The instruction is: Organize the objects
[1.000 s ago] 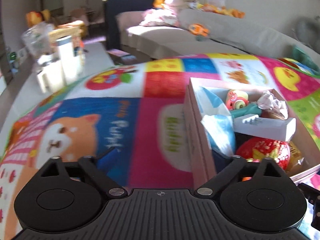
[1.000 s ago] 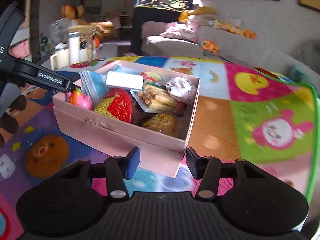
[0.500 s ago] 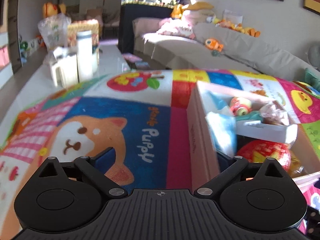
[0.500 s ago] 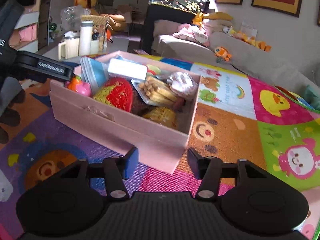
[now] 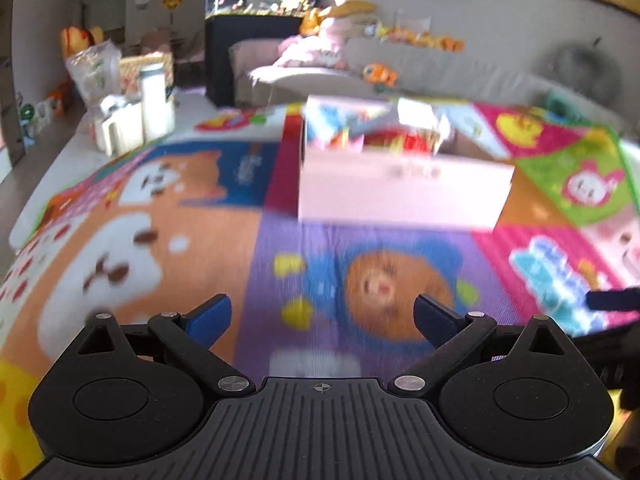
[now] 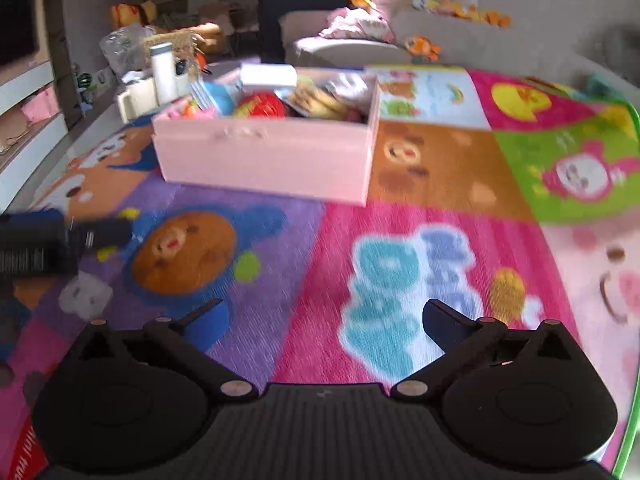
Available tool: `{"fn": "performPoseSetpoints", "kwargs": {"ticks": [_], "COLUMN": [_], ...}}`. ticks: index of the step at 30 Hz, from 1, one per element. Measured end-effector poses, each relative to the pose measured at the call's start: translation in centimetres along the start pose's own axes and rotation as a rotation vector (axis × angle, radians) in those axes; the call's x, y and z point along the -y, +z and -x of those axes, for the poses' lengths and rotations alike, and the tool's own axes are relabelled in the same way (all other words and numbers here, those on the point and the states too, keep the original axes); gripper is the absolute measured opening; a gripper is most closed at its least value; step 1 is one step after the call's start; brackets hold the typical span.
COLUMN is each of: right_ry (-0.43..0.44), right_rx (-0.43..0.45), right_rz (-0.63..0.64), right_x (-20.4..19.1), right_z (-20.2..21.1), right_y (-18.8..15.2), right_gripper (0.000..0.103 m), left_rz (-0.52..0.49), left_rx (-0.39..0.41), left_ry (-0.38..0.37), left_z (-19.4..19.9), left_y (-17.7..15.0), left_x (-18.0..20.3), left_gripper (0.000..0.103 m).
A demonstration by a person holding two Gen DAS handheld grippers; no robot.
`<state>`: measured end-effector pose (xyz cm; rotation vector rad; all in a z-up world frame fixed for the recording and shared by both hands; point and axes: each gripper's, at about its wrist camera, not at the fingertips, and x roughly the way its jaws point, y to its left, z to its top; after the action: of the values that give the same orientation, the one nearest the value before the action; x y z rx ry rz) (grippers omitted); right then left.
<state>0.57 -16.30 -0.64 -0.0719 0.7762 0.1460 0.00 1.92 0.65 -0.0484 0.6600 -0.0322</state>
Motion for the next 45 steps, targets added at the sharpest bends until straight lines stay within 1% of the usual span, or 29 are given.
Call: {"fn": "performPoseSetpoints", "kwargs": {"ticks": [1,2,3,4,6,9,10,17,22,45], "right_ry": [-0.011,0.0,-0.01,-0.023,-0.024,-0.048,-0.053,-0.048,-0.051,-0.054], "right_rx": [-0.006,0.005,0.007,0.009,0.023,0.061,0.078,0.086,0.085,0.084], "right_rz": [-0.018,-0.044,-0.046,-0.042,-0.051,-0.066,-0.073,-0.084,-0.081,-0.079], "right_x": [0.3,0.6,0.7,0.7,0.7,0.5,0.5,0.8,0.7,0.5], "right_z": [-0.4,-0.6,-0.7,-1.0,-1.6,-2.3,-2.5,-2.8,-2.8,-2.9], "right_y": [-0.1,-0.2,0.0,0.2,0.6,0.8,0.8,0.9,0.9,1.0], "right_gripper": [0.103,0.103,0.103,0.103,0.103,0.103,0.103,0.103,0.103,0.103], "left_rz": [-0.001,-0.016,-0.04,-0.047,-0.028,-0.022,-0.022,-0.018,-0.01,-0.008], "left_rx": [-0.016,-0.02,-0.025,-0.027,-0.029,-0.029,-0.029,-0.03,-0.03,-0.03], "left_ry": [0.019,0.049,0.067,0.077,0.081,0.094,0.096,0.102,0.112,0.111], "left_z": [-0.4,-1.0,-1.1,-1.2,-1.7,-2.1,-2.2,-2.4,-2.9,-2.9], "left_y": [-0.3,-0.5,-0.4,-0.5,-0.2,-0.1,0.0,0.2,0.5,0.5], "left_x": [0.1,0.5,0.9,1.1,1.0,1.0,1.1,1.2,1.3,1.1], "left_gripper": [0.101,0.101,0.101,0.102,0.102,0.103,0.103,0.103,0.103,0.103]}}
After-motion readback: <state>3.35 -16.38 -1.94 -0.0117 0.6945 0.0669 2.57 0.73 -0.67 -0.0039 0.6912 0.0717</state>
